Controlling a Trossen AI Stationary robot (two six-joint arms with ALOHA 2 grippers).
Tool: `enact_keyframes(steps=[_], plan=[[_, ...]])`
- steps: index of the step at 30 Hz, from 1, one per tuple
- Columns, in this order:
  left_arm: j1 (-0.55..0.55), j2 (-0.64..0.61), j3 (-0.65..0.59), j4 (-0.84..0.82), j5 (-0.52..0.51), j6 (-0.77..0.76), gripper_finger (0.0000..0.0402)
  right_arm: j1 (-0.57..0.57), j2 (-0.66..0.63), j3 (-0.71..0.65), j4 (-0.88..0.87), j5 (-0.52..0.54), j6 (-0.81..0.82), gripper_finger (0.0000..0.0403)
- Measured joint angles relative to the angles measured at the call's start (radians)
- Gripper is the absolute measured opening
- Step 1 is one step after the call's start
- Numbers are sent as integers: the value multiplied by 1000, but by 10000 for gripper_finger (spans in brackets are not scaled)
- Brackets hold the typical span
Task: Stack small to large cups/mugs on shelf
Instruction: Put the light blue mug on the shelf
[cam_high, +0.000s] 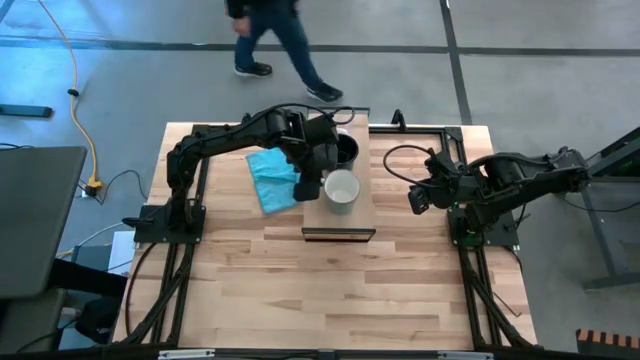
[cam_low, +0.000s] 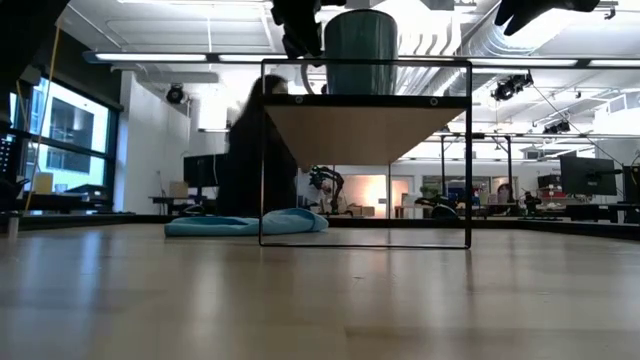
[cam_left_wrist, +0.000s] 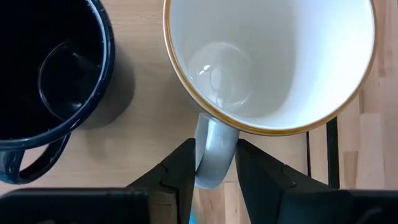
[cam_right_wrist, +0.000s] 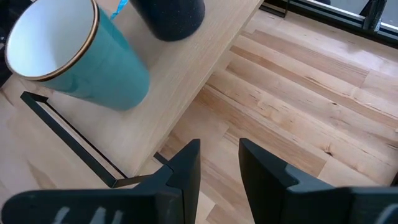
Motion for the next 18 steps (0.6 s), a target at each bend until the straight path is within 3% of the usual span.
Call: enact_keyframes(steps=[18], plan=[[0, -1, 0, -42, -12, -125, 101, 0, 0, 0, 0, 0, -10, 101]])
